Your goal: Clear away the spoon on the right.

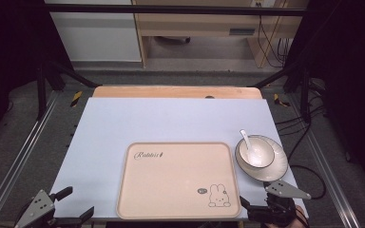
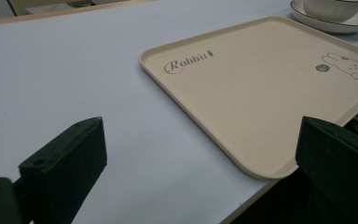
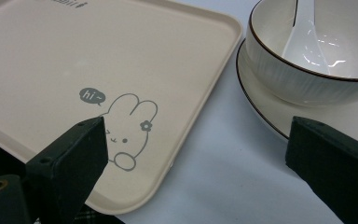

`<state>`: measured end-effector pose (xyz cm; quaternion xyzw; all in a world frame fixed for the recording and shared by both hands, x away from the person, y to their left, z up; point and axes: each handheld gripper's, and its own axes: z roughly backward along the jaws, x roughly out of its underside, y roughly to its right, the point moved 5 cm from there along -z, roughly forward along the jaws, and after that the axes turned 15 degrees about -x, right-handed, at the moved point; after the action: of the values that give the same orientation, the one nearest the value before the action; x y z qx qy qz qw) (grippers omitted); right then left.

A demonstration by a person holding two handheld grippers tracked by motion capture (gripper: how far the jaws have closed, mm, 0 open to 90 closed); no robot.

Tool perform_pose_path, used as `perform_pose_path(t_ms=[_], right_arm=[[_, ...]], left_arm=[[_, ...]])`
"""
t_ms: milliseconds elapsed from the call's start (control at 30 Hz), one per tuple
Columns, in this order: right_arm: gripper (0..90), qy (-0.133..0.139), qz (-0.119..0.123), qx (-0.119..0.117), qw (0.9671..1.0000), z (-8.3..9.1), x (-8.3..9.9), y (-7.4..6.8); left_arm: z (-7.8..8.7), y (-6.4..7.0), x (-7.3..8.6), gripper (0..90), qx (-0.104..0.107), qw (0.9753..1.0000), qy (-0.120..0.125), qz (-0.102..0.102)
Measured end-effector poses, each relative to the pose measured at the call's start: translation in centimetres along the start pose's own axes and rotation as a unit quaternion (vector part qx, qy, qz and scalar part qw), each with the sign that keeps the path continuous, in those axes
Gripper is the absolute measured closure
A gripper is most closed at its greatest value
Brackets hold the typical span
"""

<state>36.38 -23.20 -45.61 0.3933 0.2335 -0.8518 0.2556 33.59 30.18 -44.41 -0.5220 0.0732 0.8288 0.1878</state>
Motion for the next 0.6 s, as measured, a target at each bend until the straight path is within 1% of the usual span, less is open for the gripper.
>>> perform_pose_path(t_ms=[133, 167, 233, 300, 333, 367, 600], right_arm=[[5.9, -0.001, -0.001, -0.001, 1.0000, 0.00, 0.02, -0.02], [6.0, -0.003, -0.008, 0.000, 1.0000, -0.06, 0.05, -0.12], [5.9, -0.006, -0.003, 0.002, 1.0000, -0.08, 0.06, -0.06], [5.7, -0.006, -0.005, 0.002, 1.0000, -0.07, 0.07, -0.07], [5.6, -0.004, -0.009, 0.000, 1.0000, -0.04, 0.06, -0.14], [5.4, -0.003, -0.005, 0.001, 1.0000, 0.01, 0.08, -0.06], [4.9, -0.004, -0.006, 0.000, 1.0000, -0.02, 0.07, -0.11]], left_arm=[[-0.03, 0.04, -0.01, 1.5, 0.000, 1.0000, 0.000, -0.002], [-0.05, 0.04, -0.01, 1.5, -0.001, 1.0000, 0.000, -0.002], [-0.02, 0.02, 0.00, 1.5, -0.001, 1.0000, 0.000, -0.001], [0.01, 0.01, 0.01, 1.5, -0.001, 1.0000, 0.000, 0.000], [0.01, 0.00, 0.01, 1.5, -0.001, 1.0000, 0.001, -0.001], [0.02, 0.03, 0.01, 1.5, -0.001, 1.0000, 0.001, -0.001], [0.02, 0.02, 0.01, 1.5, -0.001, 1.0000, 0.001, 0.000]])
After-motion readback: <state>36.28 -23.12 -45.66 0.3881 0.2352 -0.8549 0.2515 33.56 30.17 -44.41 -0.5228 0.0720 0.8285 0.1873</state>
